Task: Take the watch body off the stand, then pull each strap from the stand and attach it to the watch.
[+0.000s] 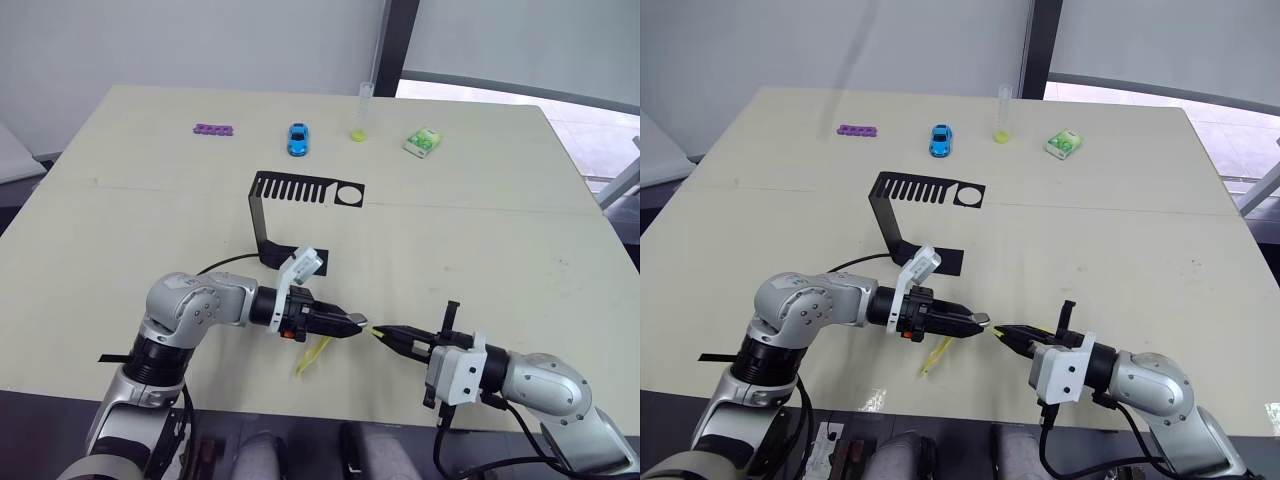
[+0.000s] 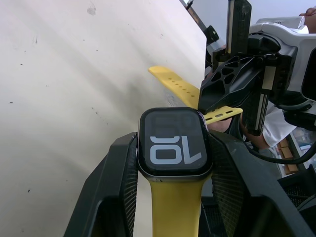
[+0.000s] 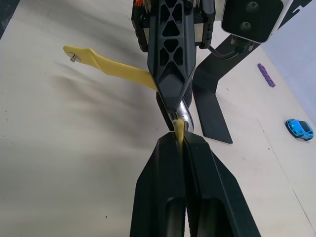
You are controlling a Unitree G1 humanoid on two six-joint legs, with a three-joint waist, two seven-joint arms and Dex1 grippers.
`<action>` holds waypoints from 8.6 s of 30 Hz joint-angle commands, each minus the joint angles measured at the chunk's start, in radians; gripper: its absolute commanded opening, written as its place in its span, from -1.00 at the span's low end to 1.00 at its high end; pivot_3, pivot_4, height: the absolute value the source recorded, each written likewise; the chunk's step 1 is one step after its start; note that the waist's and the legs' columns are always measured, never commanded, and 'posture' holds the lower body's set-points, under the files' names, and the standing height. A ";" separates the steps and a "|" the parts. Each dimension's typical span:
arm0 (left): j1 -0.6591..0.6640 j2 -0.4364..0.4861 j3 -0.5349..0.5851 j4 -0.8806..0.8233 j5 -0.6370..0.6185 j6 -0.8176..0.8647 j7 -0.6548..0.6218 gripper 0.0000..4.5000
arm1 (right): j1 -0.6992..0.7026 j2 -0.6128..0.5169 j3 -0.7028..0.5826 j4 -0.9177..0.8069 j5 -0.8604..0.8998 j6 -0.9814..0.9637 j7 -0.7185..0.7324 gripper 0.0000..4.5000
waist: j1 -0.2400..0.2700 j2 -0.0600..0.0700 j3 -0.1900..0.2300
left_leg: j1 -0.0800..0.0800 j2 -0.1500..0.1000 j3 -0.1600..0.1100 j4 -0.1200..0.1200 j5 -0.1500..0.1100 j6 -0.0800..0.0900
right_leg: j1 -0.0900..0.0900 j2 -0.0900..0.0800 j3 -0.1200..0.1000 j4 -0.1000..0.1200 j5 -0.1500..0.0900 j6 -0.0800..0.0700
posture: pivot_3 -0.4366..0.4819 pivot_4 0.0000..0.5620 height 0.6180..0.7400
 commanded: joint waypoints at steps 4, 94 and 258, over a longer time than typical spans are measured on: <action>0.003 0.000 0.010 -0.030 -0.015 -0.009 -0.001 -0.29 | -0.005 -0.007 -0.031 -0.004 0.017 -0.010 -0.011 -1.00 | 0.000 0.000 0.000 | 0.000 0.000 0.000 0.000 0.000 0.000 | 0.000 0.000 0.000 0.000 0.000 0.000 | -0.05 -0.47 1.00; -0.001 -0.005 -0.014 -0.043 -0.018 -0.018 0.006 -0.29 | -0.071 0.022 0.039 0.027 0.007 -0.028 -0.011 -1.00 | 0.000 0.000 0.000 | 0.000 0.000 0.000 0.000 0.000 0.000 | 0.000 0.000 0.000 0.000 0.000 0.000 | -0.05 -0.47 1.00; -0.008 -0.091 -0.027 -0.027 0.037 -0.007 0.063 -0.29 | -0.240 0.141 0.168 0.018 -0.159 0.129 -0.005 -1.00 | -0.001 0.000 0.000 | 0.000 0.000 0.000 0.000 0.000 0.000 | 0.000 0.000 0.000 0.000 0.000 0.000 | -0.05 -0.47 1.00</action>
